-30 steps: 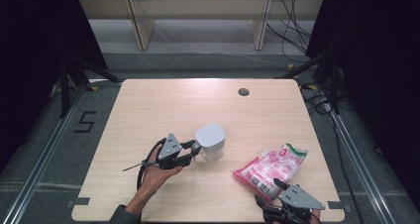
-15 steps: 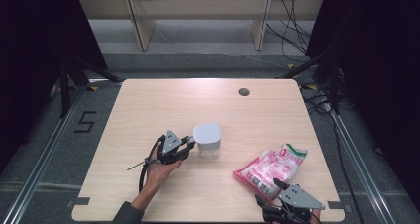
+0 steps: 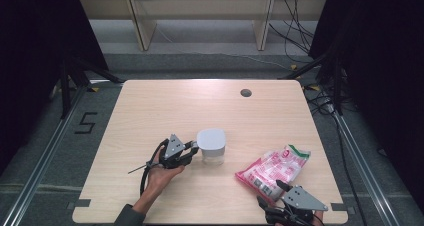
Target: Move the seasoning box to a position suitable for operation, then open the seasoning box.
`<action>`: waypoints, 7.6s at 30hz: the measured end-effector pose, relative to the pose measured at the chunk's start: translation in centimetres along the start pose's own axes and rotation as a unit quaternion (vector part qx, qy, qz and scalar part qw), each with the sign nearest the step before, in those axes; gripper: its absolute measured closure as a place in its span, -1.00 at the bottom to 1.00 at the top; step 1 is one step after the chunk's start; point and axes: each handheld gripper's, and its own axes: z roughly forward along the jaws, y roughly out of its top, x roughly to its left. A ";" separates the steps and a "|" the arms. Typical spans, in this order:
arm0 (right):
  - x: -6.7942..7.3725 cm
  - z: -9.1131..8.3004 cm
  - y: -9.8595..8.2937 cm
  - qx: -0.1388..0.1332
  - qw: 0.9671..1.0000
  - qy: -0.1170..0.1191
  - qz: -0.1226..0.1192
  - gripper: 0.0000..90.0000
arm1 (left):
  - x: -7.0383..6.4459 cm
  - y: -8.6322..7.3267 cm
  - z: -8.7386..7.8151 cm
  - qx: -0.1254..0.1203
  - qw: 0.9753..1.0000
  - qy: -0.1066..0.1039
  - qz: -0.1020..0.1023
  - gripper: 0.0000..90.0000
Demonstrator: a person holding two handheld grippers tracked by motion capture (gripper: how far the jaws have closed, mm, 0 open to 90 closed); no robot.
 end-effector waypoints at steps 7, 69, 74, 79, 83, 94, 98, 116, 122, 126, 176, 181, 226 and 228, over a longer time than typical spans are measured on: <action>0.0 0.1 0.0 -0.002 1.000 0.002 0.003 -0.50 | -0.3 0.1 0.1 0.001 1.000 -0.002 -0.003 0.56; 0.0 0.3 0.2 -0.007 1.000 0.005 0.000 -0.49 | -0.3 1.7 -1.2 0.006 0.999 -0.040 0.002 -0.01; 0.0 0.4 0.1 -0.009 1.000 0.012 0.004 -0.49 | -0.4 2.1 -2.5 0.009 0.999 -0.052 0.001 -0.03; 0.0 0.3 0.0 -0.005 1.000 0.010 0.003 -0.49 | -0.8 2.7 -3.4 -0.001 0.998 -0.061 0.012 0.22; 0.1 0.4 0.0 -0.006 1.000 0.011 0.009 -0.49 | -0.9 3.2 -4.0 -0.010 0.998 -0.049 0.023 0.62; 0.0 0.4 0.0 -0.002 1.000 0.007 0.000 -0.49 | -1.4 4.2 -4.0 -0.028 0.998 -0.056 0.027 0.98; -0.1 0.5 0.0 -0.002 1.000 0.009 -0.002 -0.49 | -1.4 4.8 -3.7 -0.033 0.997 -0.058 0.023 0.98; -0.2 1.5 0.9 -0.001 1.000 0.007 0.002 -0.49 | -0.3 5.8 -1.6 -0.036 0.997 -0.062 0.001 0.98; -0.2 2.5 1.6 -0.007 1.000 0.006 -0.005 -0.56 | -0.3 5.9 -0.9 -0.037 0.997 -0.067 0.003 0.97; -0.2 3.2 2.2 -0.006 1.000 0.002 -0.004 -0.63 | -0.3 5.9 -1.0 -0.036 0.997 -0.068 0.004 0.97; -1.8 11.2 9.4 -0.004 0.998 0.061 -0.026 1.00 | 0.5 5.0 -1.1 -0.043 0.997 -0.066 -0.009 0.93; -1.6 11.0 9.7 -0.010 0.998 0.060 -0.023 1.00 | 0.2 5.4 -1.2 -0.040 0.997 -0.063 -0.003 0.94; 2.9 12.9 14.7 -0.059 0.991 0.098 -0.069 1.00 | -0.4 0.3 -4.4 0.035 0.996 -0.076 -0.007 -0.32; 3.3 12.9 14.9 -0.060 0.991 0.098 -0.074 1.00 | -0.5 0.1 -4.3 0.036 0.997 -0.071 -0.016 -0.33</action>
